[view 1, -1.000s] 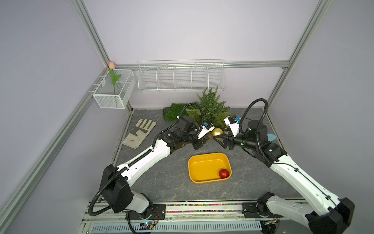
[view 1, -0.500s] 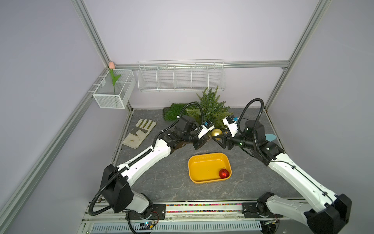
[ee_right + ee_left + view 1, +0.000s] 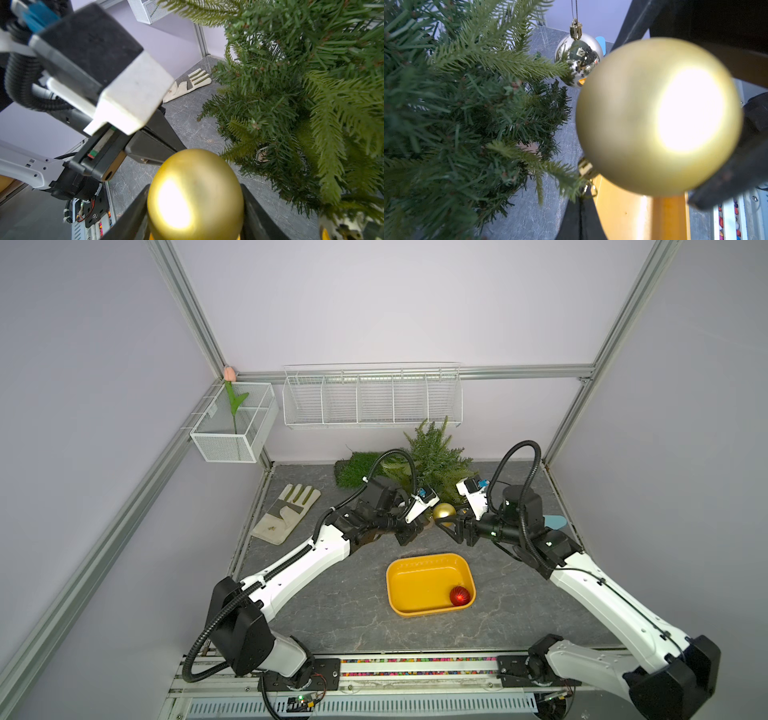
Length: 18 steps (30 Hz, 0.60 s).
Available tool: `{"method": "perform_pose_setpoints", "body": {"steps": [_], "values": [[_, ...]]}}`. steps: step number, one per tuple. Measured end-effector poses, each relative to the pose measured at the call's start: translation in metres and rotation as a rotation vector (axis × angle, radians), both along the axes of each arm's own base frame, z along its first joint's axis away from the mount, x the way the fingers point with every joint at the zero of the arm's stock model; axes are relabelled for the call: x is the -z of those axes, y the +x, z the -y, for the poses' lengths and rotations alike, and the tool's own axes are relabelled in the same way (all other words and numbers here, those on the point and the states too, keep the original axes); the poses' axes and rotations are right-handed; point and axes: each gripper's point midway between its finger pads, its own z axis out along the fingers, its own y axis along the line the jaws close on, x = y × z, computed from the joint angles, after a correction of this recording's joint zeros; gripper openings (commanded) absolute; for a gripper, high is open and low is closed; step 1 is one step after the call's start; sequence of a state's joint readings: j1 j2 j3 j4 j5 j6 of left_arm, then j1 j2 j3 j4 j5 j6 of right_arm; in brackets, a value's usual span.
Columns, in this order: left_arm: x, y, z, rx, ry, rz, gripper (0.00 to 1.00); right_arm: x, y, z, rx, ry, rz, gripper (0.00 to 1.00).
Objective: Decorate the small christmas tree with ornaments
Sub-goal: Hang an ornament on the christmas tree.
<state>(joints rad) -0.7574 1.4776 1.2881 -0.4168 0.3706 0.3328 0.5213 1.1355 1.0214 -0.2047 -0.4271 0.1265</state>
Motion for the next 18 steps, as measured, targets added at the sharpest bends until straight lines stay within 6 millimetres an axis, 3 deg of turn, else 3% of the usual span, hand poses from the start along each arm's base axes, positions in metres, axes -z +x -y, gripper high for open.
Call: {"method": "perform_pose_setpoints", "body": {"steps": [18], "values": [[0.0001,0.0033,-0.0023,-0.015,0.001,0.0,0.0,-0.0068,0.0016,-0.001,0.0,0.012,0.021,0.24]]}}
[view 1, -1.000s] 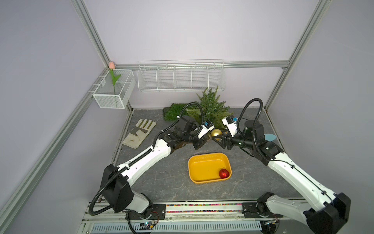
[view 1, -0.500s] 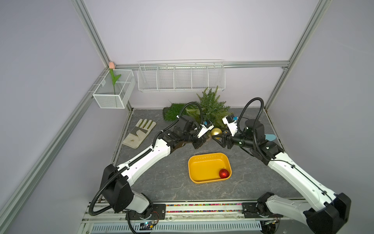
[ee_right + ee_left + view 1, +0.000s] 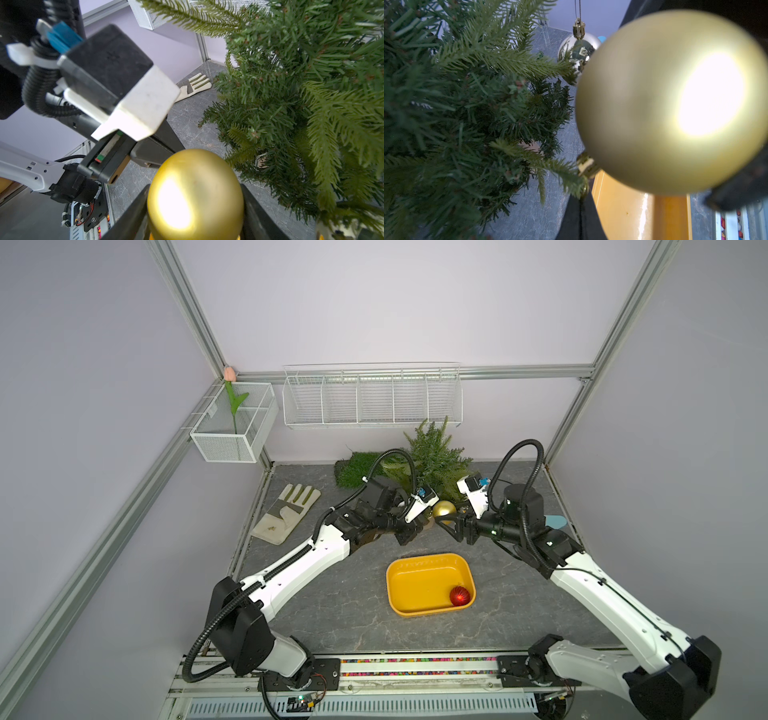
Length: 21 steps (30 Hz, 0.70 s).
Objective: Decorate the small christmas tree with ornaments
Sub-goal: Hang an ornament on the christmas tree.
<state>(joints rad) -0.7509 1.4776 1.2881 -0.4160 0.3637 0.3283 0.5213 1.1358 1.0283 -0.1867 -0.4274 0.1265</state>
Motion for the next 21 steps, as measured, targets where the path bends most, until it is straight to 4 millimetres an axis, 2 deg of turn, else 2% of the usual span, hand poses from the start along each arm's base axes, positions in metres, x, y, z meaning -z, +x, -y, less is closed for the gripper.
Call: {"method": "perform_pose_setpoints", "body": {"steps": [17,21], "values": [[-0.01,0.009,-0.005,-0.03,-0.042,0.006,0.0,-0.003,0.009,-0.013,-0.041,0.014,-0.008,0.24],[-0.011,0.01,-0.005,-0.033,-0.048,0.0,0.0,-0.005,0.016,-0.013,-0.019,0.005,-0.005,0.2]]}}
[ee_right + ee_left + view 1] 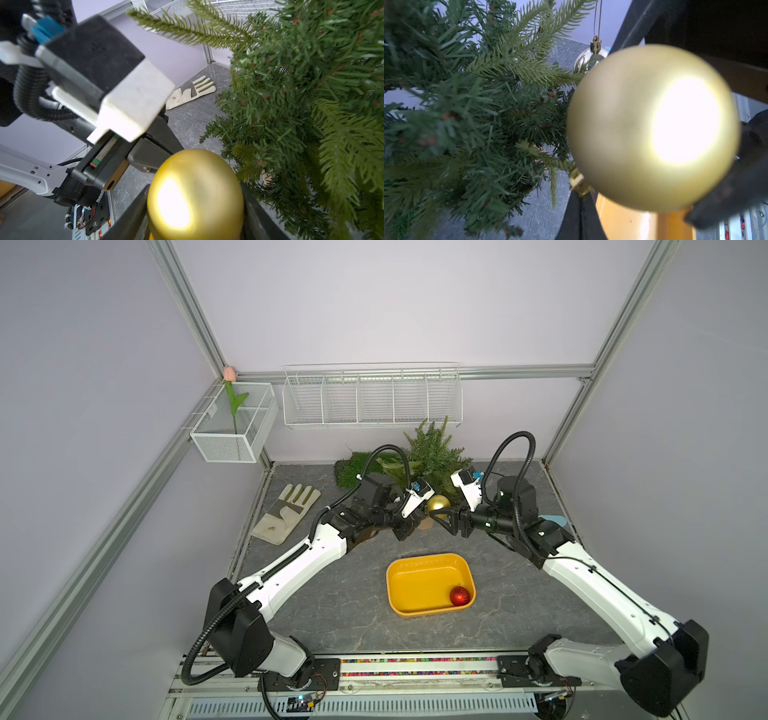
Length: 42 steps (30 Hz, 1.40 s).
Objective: Decorate the small christmas tree with ornaments
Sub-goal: Hang an ornament on the christmas tree.
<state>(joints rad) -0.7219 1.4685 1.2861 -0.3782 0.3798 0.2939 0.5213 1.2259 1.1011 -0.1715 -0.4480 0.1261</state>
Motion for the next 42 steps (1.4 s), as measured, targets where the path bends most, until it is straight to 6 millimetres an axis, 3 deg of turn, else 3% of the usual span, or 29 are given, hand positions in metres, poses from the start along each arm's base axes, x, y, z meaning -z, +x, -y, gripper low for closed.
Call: {"method": "perform_pose_setpoints", "body": {"steps": [9,20,29,34,42], "values": [[0.0,0.006,-0.005,-0.024,-0.013,-0.024,0.0,0.018,0.01,0.01,0.078,-0.08,-0.04,0.18],[-0.001,0.005,-0.005,-0.024,-0.017,-0.031,0.0,0.028,-0.004,0.022,0.101,-0.088,-0.059,0.22],[-0.001,0.002,-0.003,-0.005,-0.022,-0.031,0.0,0.043,-0.011,0.021,0.109,-0.018,-0.109,0.73],[-0.003,0.003,-0.003,-0.002,-0.027,-0.027,0.0,0.051,-0.017,0.027,0.135,-0.006,-0.142,0.84],[-0.01,0.005,-0.001,0.0,-0.035,-0.012,0.0,0.037,-0.029,0.039,0.161,0.025,-0.096,0.85]]}}
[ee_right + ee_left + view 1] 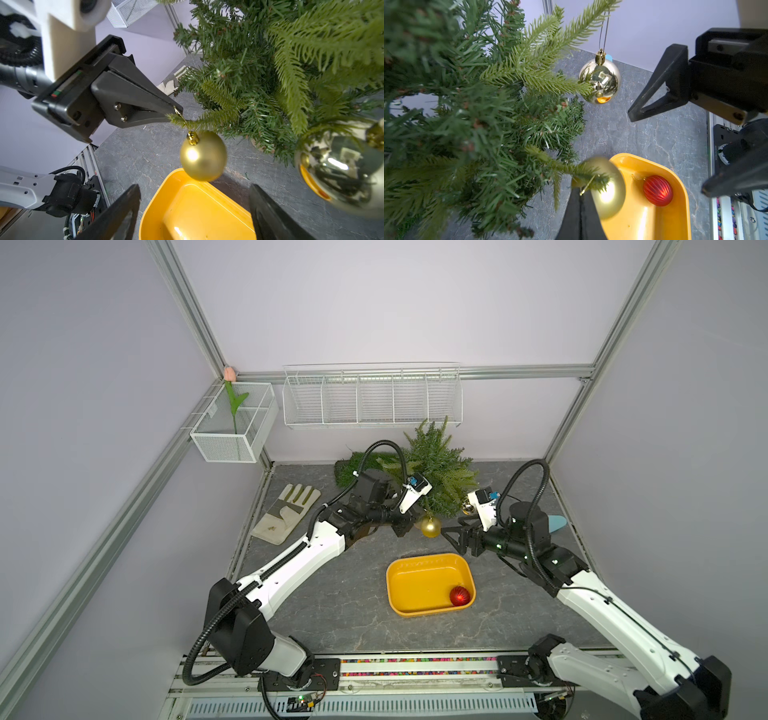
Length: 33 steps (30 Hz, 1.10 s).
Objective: Decorate the small christmas tree with ornaments
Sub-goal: Hang an ornament on the christmas tree.
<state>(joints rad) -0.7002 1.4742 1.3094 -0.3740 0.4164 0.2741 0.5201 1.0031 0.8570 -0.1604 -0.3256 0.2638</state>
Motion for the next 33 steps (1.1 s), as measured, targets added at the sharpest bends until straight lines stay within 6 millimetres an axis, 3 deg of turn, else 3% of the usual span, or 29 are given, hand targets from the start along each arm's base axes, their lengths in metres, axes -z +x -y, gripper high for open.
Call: {"method": "perform_pose_setpoints", "body": {"steps": [2,8,15,24,29,33], "values": [[-0.001,0.0,0.0,0.0,-0.001,0.002,0.03,-0.002,0.0,0.001,0.006,0.002,0.009,0.85],[0.0,0.001,0.0,0.0,0.005,0.006,0.33,-0.004,0.001,0.003,0.017,0.0,0.016,0.85],[-0.002,0.0,-0.004,-0.014,0.004,0.014,0.47,-0.004,0.001,0.003,0.02,-0.002,0.017,0.84],[-0.023,-0.022,-0.028,-0.051,-0.043,0.058,0.53,0.014,-0.003,0.014,0.075,-0.087,-0.06,0.74],[-0.038,-0.032,-0.047,-0.101,-0.082,0.106,0.55,0.026,-0.026,0.012,0.072,-0.173,-0.125,0.66],[-0.042,-0.036,-0.059,-0.149,-0.103,0.132,0.55,0.059,-0.049,0.009,0.063,-0.263,-0.262,0.66]]}}
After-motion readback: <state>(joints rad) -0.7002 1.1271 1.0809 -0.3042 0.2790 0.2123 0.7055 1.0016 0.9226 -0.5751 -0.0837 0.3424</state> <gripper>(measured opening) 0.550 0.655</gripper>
